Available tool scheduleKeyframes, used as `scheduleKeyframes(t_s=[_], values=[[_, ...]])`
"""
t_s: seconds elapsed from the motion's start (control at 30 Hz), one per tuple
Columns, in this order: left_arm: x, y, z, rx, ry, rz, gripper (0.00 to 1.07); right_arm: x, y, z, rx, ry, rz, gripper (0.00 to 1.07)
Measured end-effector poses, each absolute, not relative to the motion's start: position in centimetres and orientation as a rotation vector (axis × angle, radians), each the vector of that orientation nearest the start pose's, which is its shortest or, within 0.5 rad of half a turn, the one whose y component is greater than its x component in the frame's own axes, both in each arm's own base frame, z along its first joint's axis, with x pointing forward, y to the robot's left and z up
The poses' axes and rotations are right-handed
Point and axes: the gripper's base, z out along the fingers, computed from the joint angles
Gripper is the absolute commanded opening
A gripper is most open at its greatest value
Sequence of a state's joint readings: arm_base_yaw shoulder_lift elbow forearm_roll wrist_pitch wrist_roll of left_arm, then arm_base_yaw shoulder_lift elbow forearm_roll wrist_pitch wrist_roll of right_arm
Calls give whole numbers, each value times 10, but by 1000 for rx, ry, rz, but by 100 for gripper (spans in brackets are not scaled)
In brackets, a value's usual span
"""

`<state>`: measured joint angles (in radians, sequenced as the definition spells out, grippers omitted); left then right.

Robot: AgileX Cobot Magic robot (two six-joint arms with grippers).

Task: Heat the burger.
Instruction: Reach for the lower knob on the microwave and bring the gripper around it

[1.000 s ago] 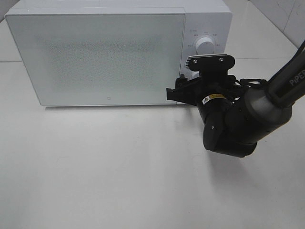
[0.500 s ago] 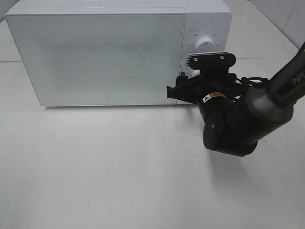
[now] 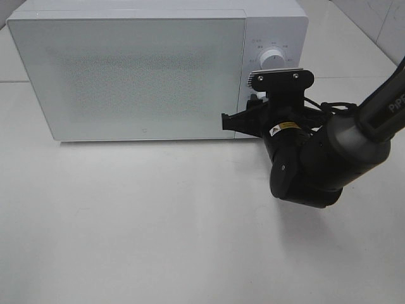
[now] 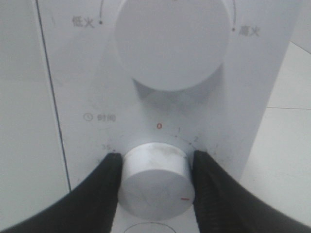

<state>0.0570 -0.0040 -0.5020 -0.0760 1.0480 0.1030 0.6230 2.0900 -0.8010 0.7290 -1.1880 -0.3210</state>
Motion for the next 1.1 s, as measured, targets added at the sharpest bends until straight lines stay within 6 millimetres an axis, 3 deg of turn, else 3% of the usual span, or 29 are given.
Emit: scheduleKeyframes(t_s=[0.57, 1.1], values=[[-5, -6, 279, 50, 2023, 11, 103, 322, 162, 114, -7, 1670, -77, 1], [-5, -6, 279, 50, 2023, 11, 103, 320, 163, 114, 231, 1662, 173, 1]])
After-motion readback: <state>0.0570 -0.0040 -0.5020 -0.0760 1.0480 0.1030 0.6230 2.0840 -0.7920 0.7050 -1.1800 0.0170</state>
